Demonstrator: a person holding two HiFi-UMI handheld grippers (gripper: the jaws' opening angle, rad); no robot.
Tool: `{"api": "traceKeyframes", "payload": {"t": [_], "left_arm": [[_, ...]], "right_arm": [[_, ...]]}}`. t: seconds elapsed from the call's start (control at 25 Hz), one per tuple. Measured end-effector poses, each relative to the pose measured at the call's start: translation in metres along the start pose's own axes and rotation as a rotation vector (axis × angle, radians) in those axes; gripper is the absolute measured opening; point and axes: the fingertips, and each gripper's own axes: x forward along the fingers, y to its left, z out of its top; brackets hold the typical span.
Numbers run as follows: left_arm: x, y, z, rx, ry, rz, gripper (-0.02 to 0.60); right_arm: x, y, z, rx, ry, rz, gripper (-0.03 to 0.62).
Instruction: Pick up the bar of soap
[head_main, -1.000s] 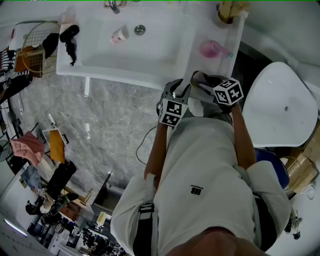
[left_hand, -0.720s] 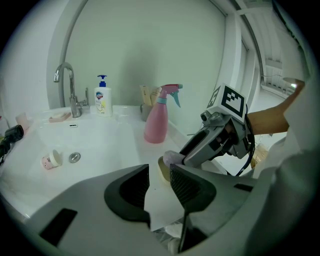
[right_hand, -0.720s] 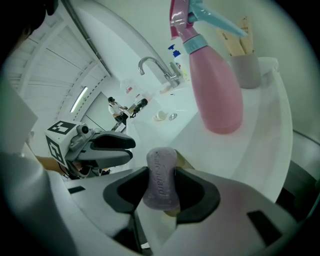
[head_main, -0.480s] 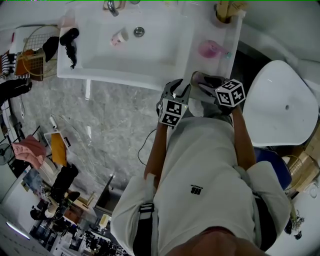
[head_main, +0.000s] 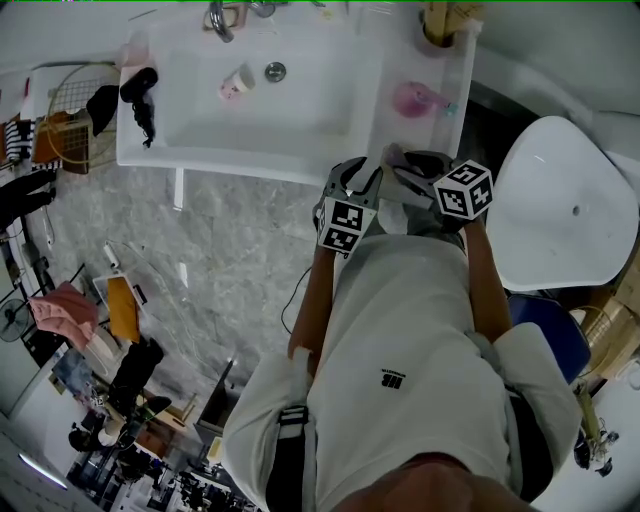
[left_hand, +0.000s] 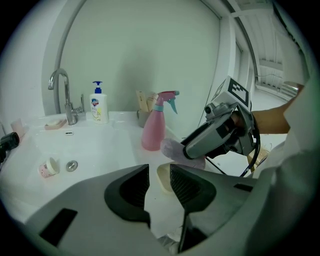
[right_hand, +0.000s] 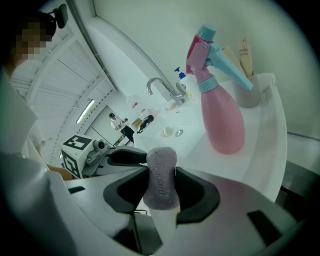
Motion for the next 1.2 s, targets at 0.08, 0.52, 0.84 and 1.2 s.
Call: {"api": "traceKeyframes", "payload": {"t": [0.08,0.52,0.84,1.2], "left_arm": [[0.0,0.0,0.004,0.005,-0.011,-0.004,0.146],[-0.012,0.002,0.032,0.039,-0.071,-0.013,0.144],[-0.023,0.001,0.068,0.065,-0.154,-0.022,0.144],[-0.037,0.002,0.105,0.105,-0.239,-0.044,0.143]], "right_arm": [[-0.002,0.004,0.004,0.001,-0.019,0.008,0.189],[-0.022,0.02,0.032,0.009,-0.139,0.006,0.189],[-0.043,0.037,0.062,-0.031,-0.233,-0.006,0.189],[-0.074,0.058,0.097,-0.068,-0.371,-0.018,0.189]]}}
